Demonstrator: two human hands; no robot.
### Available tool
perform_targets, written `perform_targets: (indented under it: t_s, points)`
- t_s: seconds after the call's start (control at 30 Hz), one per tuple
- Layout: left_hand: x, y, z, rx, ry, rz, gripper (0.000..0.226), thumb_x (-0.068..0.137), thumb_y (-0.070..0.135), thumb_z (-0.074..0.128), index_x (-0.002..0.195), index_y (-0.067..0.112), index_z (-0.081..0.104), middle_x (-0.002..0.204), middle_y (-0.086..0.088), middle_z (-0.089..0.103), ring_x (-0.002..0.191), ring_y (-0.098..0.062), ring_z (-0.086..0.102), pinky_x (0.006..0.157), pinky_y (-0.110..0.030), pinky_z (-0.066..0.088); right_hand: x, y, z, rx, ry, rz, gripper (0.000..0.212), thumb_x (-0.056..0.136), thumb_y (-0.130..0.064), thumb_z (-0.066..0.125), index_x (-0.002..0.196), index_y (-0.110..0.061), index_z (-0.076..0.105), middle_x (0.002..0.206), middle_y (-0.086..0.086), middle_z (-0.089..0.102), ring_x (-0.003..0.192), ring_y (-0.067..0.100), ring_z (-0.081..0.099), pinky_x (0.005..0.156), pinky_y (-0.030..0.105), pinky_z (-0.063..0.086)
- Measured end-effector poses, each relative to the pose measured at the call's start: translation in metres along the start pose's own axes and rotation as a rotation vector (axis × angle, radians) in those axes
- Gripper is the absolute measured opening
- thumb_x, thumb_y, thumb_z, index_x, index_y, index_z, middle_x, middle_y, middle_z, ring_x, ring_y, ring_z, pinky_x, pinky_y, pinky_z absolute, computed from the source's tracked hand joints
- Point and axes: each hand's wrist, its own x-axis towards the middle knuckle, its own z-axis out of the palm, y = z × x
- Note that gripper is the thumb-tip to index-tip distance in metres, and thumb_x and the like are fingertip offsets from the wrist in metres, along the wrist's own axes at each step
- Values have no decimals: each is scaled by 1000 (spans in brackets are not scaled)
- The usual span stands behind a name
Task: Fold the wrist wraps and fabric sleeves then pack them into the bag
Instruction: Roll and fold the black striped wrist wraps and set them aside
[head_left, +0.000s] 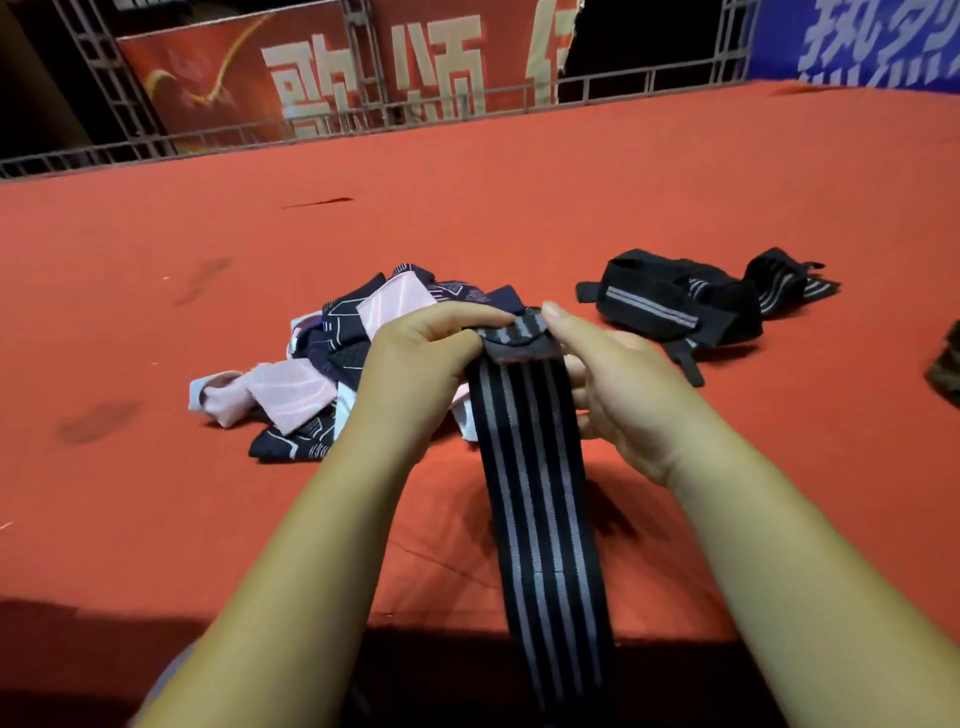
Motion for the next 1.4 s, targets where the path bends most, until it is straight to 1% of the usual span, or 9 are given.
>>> perform_targets:
  t_s: [0.17, 0.27, 0.5, 0.6, 0.77, 0.93, 1.07, 1.23, 1.4]
  points:
    - [5, -13, -3, -7, 18, -12, 46, 86, -16, 49, 97, 10, 84, 87, -4, 81, 73, -10, 71, 67, -21, 55, 11, 11, 5, -17, 9, -21, 33, 103, -39, 64, 118, -13, 79, 109, 7, 81, 87, 24, 73, 80, 43, 53]
    - [9, -24, -5, 49, 11, -1, 48, 85, -13, 51, 93, 18, 86, 95, -5, 82, 86, -20, 73, 81, -41, 64, 15, 18, 3, -25, 10, -51, 25, 103, -32, 64, 109, -14, 81, 112, 12, 81, 90, 25, 76, 83, 44, 57]
    - [8, -29, -7, 69, -45, 21, 52, 85, -9, 48, 101, 23, 86, 107, -3, 82, 107, -27, 77, 100, -48, 61, 22, 30, 2, -17, 44, -122, 40, 88, -32, 69, 117, -6, 77, 126, 26, 73, 121, 49, 69, 105, 77, 47]
    - [6, -29, -9, -87, -79, -48, 53, 89, -8, 45, 119, 21, 79, 118, -9, 79, 97, -21, 77, 81, -31, 60, 24, 34, -1, -19, 49, -162, 27, 97, -23, 67, 116, -8, 78, 126, 21, 74, 110, 35, 75, 104, 69, 50]
    - [1, -49, -13, -103, -227, -241, 31, 91, 26, 79, 115, 10, 69, 109, -14, 77, 87, -25, 75, 81, -42, 56, 24, 40, -2, 28, 96, -288, 24, 104, -6, 62, 125, -9, 74, 124, 12, 78, 124, 34, 71, 114, 58, 50]
    - [-9, -61, -9, -122, -299, -229, 14, 98, 8, 75, 111, 5, 74, 108, -19, 71, 95, -23, 75, 80, -33, 61, 20, 48, 0, -30, 169, -355, 26, 104, -3, 63, 126, -11, 74, 122, 5, 79, 124, 29, 71, 114, 52, 51]
    - [-7, -68, -8, -102, -242, -172, 13, 95, 12, 78, 107, 13, 79, 110, -31, 69, 99, -32, 69, 90, -53, 61, 14, 51, -1, -22, 113, -268, 25, 106, -9, 62, 126, -21, 74, 121, 0, 79, 122, 28, 72, 110, 54, 55]
    - [-4, -72, -8, -113, -181, -144, 17, 91, 20, 78, 107, 16, 80, 98, -23, 72, 87, -32, 56, 78, -50, 40, 8, 60, -14, -143, -10, -90, 24, 110, -20, 59, 125, -12, 76, 119, 16, 79, 100, 28, 78, 99, 55, 58]
    - [-6, -76, -2, -30, -194, -114, 16, 101, 5, 71, 115, 10, 75, 105, -15, 75, 91, -26, 75, 73, -35, 62, 10, 69, -21, -226, 49, -153, 19, 105, -31, 67, 114, -17, 77, 114, 31, 72, 88, 28, 66, 83, 49, 51]
